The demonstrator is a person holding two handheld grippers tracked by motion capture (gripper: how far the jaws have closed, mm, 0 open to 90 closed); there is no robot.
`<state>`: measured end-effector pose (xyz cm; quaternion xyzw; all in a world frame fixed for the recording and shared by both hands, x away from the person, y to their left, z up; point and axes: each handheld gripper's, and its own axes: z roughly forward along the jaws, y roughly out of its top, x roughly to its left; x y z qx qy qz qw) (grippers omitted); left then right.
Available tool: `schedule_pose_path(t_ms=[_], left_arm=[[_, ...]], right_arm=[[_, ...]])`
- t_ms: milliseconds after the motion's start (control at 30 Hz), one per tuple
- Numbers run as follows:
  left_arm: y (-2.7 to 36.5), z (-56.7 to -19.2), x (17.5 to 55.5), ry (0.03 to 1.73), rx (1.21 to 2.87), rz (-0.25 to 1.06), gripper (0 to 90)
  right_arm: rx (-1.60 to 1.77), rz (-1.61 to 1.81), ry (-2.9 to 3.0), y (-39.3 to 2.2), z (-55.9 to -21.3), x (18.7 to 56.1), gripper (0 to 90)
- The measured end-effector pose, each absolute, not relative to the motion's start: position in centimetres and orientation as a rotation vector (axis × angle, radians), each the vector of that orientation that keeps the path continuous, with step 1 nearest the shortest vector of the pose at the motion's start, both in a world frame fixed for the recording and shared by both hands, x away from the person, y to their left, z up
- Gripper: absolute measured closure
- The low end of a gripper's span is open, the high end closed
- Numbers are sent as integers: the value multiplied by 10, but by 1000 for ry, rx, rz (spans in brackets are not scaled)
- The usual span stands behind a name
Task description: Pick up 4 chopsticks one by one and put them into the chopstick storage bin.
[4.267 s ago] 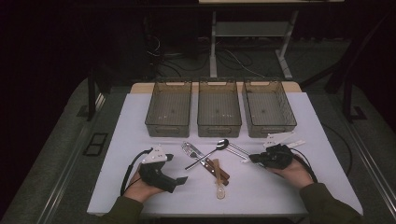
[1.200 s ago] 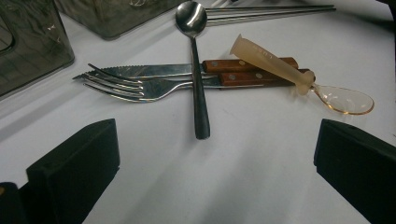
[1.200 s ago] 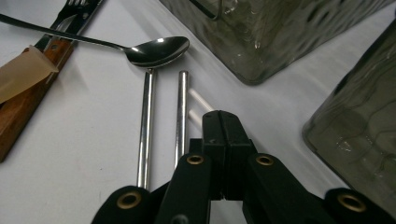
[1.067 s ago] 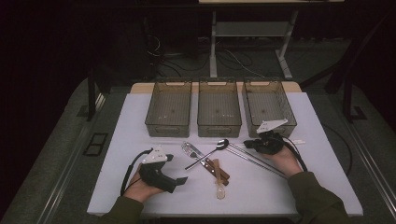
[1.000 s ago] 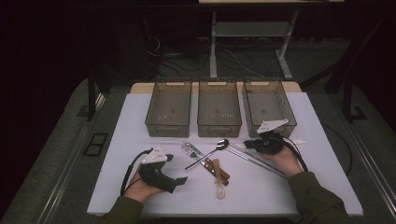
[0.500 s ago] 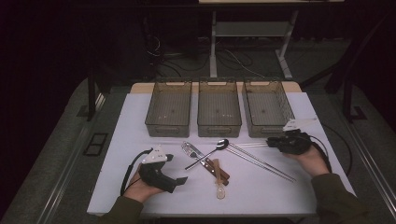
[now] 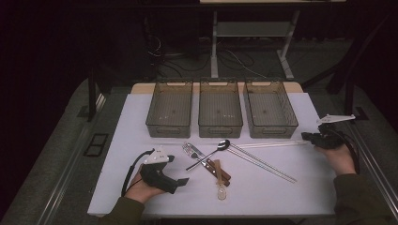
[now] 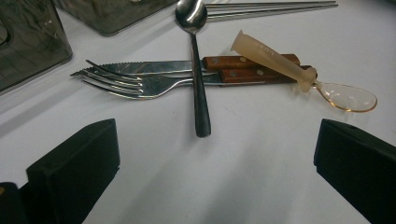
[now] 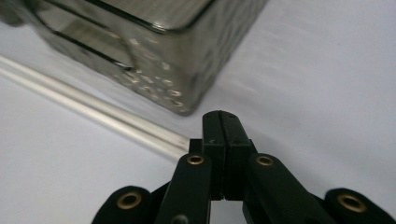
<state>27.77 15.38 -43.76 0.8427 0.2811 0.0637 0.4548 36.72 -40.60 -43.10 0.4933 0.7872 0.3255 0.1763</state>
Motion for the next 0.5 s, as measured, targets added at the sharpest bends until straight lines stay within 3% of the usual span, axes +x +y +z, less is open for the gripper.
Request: schedule_pose_path(t_ms=[500], left_arm=[[154,-438,278,693,2082,155,0]], right_arm=[[1451,852,2252,-407,-447,380,896]])
